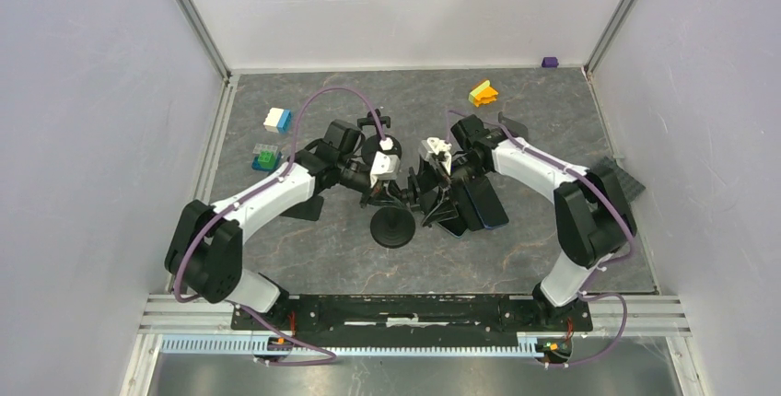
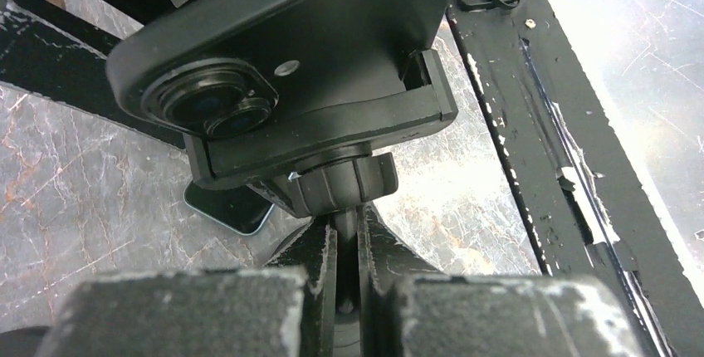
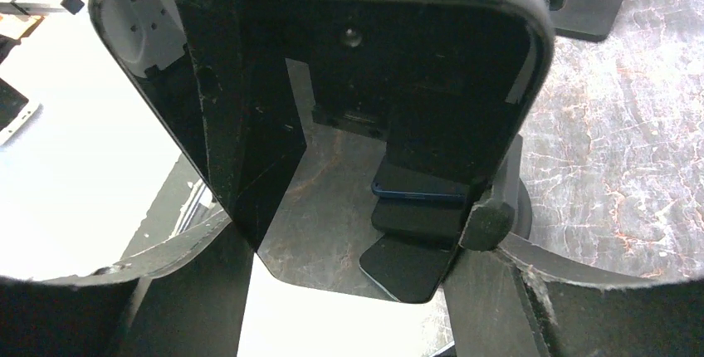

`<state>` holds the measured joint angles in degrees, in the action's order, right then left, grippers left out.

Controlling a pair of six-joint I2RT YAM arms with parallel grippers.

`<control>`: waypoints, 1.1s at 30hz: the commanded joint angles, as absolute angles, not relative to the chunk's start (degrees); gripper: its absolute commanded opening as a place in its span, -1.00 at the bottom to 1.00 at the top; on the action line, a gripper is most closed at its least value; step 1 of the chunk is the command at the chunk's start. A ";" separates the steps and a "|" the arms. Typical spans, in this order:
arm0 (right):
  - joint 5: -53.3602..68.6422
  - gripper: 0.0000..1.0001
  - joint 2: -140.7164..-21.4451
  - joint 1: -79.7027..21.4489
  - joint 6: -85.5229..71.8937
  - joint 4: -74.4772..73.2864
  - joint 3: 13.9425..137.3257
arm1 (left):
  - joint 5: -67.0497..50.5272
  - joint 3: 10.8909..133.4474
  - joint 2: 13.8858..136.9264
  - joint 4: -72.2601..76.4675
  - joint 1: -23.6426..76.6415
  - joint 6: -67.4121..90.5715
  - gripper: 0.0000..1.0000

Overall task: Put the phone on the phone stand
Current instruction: Install the phone on the phone stand.

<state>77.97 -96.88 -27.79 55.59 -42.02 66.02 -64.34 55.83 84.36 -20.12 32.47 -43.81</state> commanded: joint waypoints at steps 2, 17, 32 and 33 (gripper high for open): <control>81.54 -0.99 -99.55 -28.56 59.43 -30.10 75.36 | -64.38 55.75 88.02 -24.96 38.14 -45.54 -0.96; 81.54 -0.99 -108.42 -23.17 59.43 -30.10 83.85 | -67.15 57.13 89.65 -28.12 41.75 -43.21 -0.96; 40.77 -0.99 -98.60 -24.28 59.43 -17.97 67.96 | -69.17 58.91 91.89 -29.74 45.12 -43.39 -0.96; 62.14 -0.99 -98.72 -24.25 37.73 -17.81 68.05 | -69.32 59.35 92.20 -30.72 45.29 -44.07 -0.96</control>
<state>76.93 -97.12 -23.49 59.53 -41.30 63.29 -59.77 60.49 88.27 -21.28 36.34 -43.13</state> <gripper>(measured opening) 0.769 0.093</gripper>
